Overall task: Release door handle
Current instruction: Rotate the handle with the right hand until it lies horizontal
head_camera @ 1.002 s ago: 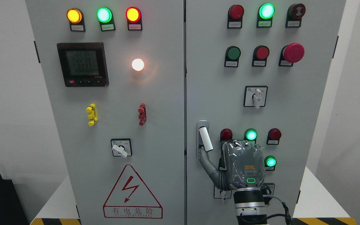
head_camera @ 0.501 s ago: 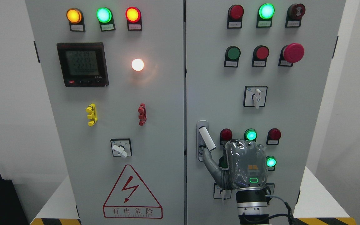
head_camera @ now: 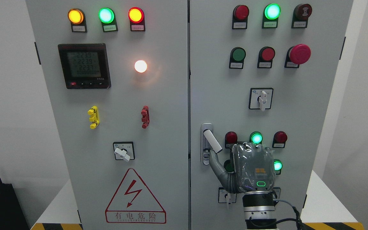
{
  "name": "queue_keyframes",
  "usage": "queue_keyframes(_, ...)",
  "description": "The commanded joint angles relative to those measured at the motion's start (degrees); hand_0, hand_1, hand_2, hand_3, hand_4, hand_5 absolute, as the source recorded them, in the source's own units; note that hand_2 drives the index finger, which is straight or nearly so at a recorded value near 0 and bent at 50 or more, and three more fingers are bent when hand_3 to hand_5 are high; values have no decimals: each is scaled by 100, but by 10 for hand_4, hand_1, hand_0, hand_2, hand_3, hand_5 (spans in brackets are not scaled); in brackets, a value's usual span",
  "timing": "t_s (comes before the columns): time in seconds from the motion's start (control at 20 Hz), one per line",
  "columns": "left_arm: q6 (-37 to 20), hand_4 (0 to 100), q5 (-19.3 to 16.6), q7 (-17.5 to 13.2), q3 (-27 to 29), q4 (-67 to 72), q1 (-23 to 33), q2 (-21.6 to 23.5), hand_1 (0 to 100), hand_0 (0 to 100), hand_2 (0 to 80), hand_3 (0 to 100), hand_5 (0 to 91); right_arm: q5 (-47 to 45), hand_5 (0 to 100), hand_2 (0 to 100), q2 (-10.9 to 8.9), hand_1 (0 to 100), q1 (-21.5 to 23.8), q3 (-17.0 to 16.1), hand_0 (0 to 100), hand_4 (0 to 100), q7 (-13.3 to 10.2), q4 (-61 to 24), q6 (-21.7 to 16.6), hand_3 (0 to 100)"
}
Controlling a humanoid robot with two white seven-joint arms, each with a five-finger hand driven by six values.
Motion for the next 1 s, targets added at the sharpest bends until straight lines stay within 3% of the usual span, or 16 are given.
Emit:
queue_keyframes(0.0, 4, 0, 0, -1, 62, 97, 0, 0, 389, 120, 0, 0, 0, -5, 973, 987, -18, 136, 5, -98, 426, 1000, 22, -14, -9, 1000)
queue_keyframes(0.95, 4, 0, 0, -1, 62, 97, 0, 0, 389, 120, 0, 0, 0, -41, 973, 987, -9, 140, -30, -133, 435, 1000, 57, -76, -52, 1000)
